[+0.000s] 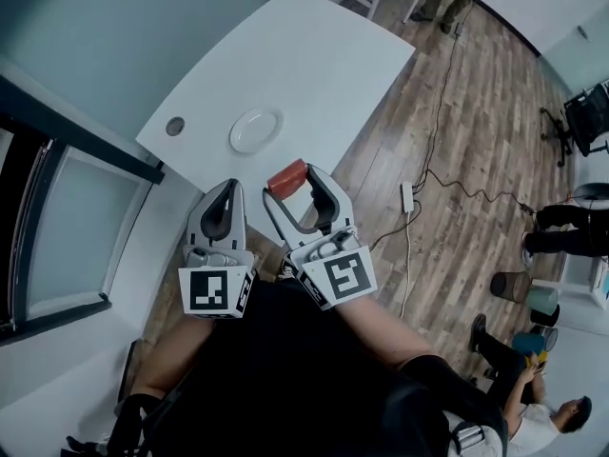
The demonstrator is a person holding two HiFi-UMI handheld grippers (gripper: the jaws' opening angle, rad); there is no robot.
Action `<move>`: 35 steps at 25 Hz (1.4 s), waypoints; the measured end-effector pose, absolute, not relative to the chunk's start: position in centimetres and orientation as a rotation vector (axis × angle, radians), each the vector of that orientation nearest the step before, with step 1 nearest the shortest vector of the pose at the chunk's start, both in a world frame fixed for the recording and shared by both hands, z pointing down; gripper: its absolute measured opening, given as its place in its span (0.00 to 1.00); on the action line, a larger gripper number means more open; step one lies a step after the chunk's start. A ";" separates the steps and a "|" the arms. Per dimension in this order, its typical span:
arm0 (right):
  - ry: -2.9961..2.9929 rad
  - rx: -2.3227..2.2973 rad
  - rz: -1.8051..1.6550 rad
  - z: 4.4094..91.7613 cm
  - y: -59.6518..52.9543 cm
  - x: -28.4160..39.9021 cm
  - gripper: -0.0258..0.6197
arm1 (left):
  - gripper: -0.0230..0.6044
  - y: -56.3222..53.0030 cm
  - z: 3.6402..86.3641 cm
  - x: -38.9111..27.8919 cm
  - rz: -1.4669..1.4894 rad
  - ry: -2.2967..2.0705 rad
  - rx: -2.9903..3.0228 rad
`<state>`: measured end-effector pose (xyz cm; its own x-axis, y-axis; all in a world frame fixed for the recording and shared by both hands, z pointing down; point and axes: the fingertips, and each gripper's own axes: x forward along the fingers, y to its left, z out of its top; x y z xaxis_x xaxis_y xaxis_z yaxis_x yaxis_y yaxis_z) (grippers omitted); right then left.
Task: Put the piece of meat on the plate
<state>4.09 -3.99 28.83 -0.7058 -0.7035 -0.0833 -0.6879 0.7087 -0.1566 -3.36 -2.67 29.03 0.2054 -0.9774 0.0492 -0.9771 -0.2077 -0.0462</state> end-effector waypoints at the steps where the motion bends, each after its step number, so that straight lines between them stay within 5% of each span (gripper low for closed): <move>1: 2.781 -1.136 -0.170 29.0 -4.1 4.1 0.49 | 0.04 -2.8 29.1 -3.4 -0.108 1.977 -2.434; 35: 2.746 -1.474 -0.280 31.5 -17.2 -2.4 0.49 | 0.04 -18.5 33.0 -10.5 -0.081 1.829 -2.724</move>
